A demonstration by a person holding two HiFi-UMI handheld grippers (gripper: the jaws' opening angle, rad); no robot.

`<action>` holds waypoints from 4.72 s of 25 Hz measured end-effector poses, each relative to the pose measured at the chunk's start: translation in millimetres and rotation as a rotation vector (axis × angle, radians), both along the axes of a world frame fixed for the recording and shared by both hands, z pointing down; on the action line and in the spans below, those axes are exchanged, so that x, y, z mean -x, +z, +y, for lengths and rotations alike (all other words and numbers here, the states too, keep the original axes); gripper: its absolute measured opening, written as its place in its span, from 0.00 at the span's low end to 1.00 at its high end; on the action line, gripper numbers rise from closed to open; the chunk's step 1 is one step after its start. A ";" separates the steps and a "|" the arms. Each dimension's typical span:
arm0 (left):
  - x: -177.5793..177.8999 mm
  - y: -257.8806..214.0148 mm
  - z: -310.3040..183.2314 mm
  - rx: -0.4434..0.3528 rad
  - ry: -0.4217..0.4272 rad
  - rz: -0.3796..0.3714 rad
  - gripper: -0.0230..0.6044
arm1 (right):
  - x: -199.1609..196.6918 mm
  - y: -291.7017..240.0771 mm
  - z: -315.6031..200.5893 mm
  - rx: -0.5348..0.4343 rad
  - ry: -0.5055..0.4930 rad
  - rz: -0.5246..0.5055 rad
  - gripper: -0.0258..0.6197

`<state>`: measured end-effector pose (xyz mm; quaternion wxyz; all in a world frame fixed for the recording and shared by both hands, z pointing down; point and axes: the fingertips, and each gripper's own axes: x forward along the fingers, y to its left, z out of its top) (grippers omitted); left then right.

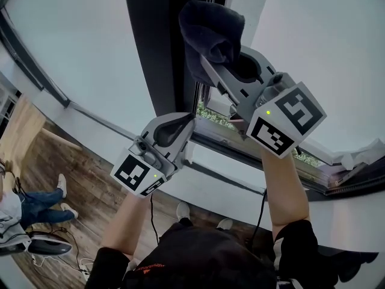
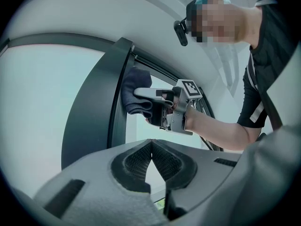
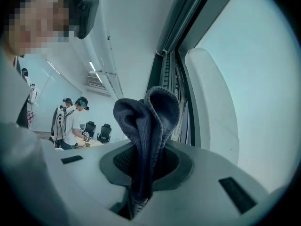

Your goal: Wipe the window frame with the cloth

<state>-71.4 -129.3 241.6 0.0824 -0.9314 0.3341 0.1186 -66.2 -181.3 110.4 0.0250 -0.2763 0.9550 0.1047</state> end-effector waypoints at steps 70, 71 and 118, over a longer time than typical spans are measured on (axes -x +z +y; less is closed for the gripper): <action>27.2 195.9 9.0 0.396 -0.089 0.039 0.07 | 9.6 391.3 -8.7 0.707 0.020 0.124 0.12; 26.9 198.1 9.8 0.398 -0.091 0.040 0.07 | 8.7 396.4 -8.2 0.714 0.022 0.126 0.12; 24.8 209.6 47.8 0.414 -0.061 0.015 0.07 | -10.5 441.3 50.4 0.785 0.076 0.167 0.12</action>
